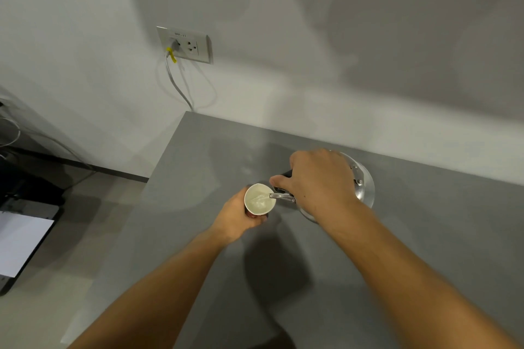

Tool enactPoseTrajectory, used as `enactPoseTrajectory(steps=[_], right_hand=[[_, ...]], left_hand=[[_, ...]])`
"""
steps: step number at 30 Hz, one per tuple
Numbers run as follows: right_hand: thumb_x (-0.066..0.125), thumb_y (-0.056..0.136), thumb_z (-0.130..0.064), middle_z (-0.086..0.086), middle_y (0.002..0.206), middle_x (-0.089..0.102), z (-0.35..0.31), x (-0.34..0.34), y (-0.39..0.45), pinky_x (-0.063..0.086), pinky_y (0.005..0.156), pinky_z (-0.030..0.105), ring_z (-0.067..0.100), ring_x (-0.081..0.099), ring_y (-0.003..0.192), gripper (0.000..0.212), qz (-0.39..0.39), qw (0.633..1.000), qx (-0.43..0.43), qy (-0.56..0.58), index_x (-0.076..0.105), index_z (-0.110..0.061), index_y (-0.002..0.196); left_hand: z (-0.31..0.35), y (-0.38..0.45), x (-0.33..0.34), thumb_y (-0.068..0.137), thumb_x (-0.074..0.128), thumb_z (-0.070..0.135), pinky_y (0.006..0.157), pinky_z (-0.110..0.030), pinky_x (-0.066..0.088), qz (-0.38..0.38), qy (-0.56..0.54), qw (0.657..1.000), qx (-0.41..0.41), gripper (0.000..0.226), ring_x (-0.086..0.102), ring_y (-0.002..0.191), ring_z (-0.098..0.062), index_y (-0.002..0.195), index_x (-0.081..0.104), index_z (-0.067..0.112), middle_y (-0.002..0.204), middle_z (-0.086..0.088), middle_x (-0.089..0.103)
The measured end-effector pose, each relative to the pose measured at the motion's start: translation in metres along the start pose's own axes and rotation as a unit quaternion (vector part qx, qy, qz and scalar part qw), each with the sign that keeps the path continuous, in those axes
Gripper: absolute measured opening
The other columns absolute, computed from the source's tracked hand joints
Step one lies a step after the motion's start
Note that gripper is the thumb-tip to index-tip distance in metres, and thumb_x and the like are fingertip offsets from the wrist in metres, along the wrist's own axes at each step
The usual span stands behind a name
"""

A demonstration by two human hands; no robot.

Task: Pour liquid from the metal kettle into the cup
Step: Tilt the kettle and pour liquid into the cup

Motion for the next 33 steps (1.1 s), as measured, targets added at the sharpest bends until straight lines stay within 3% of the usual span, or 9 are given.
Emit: enactPoseTrajectory(steps=[4, 13, 21, 25, 29, 33], right_hand=[[0.063, 0.083, -0.056, -0.002, 0.054, 0.04, -0.001, 0.0, 0.002, 0.026, 0.066, 0.033, 0.023, 0.046, 0.065, 0.048, -0.006, 1.0, -0.002, -0.005, 0.042, -0.023, 0.055], [0.063, 0.083, -0.059, -0.003, 0.054, 0.038, -0.004, 0.001, 0.003, 0.027, 0.069, 0.032, 0.023, 0.046, 0.068, 0.045, -0.002, 1.0, -0.007, -0.004, 0.048, -0.023, 0.06], [0.063, 0.084, -0.059, 0.0, 0.062, 0.046, -0.005, 0.0, 0.002, 0.028, 0.069, 0.033, 0.024, 0.046, 0.068, 0.042, 0.011, 1.0, -0.015, -0.006, 0.053, -0.021, 0.068], [0.063, 0.084, -0.058, -0.002, 0.057, 0.038, -0.004, 0.0, 0.003, 0.027, 0.069, 0.033, 0.023, 0.045, 0.069, 0.041, 0.009, 1.0, -0.013, -0.005, 0.051, -0.021, 0.067], [0.064, 0.082, -0.057, -0.001, 0.059, 0.048, 0.0, 0.0, 0.002, 0.028, 0.066, 0.033, 0.024, 0.048, 0.067, 0.044, 0.012, 1.0, -0.003, 0.01, 0.047, -0.023, 0.059], [0.066, 0.077, -0.063, -0.001, 0.056, 0.052, 0.017, 0.002, 0.004, 0.03, 0.054, 0.032, 0.024, 0.053, 0.063, 0.045, -0.005, 0.997, 0.033, 0.065, 0.06, -0.02, 0.063]], left_hand=[[0.0, 0.001, 0.0, 0.072, 0.09, 0.02, 0.079, -0.001, 0.044, 0.0, -0.006, 1.0, 0.002, 0.065, 0.064, 0.102, 0.007, 0.119, 0.054, 0.046, 0.111, 0.017, 0.071], [-0.001, 0.002, 0.001, 0.072, 0.09, 0.021, 0.083, -0.005, 0.047, -0.005, -0.015, 1.0, 0.001, 0.066, 0.065, 0.108, -0.001, 0.115, 0.053, 0.056, 0.115, 0.014, 0.072], [-0.002, 0.001, 0.001, 0.071, 0.09, 0.023, 0.081, -0.001, 0.043, 0.002, -0.012, 1.0, 0.0, 0.068, 0.064, 0.107, 0.004, 0.11, 0.052, 0.064, 0.114, 0.019, 0.071], [-0.001, 0.001, 0.001, 0.07, 0.09, 0.023, 0.08, 0.0, 0.043, 0.005, -0.004, 1.0, 0.003, 0.07, 0.063, 0.105, 0.008, 0.109, 0.051, 0.066, 0.11, 0.027, 0.07], [-0.002, 0.001, 0.001, 0.071, 0.09, 0.023, 0.081, 0.0, 0.043, 0.005, 0.0, 1.0, 0.004, 0.067, 0.063, 0.105, 0.008, 0.115, 0.053, 0.056, 0.113, 0.02, 0.071], [-0.002, 0.001, 0.0, 0.072, 0.09, 0.024, 0.079, 0.001, 0.042, 0.005, 0.007, 1.0, 0.002, 0.066, 0.062, 0.104, 0.011, 0.119, 0.052, 0.051, 0.111, 0.02, 0.07]])
Point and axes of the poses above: each hand's wrist, its own y-axis towards the middle knuckle, its own x-axis out of the palm, z = x × y, the point moved 4 cm from there along y, towards the middle knuckle
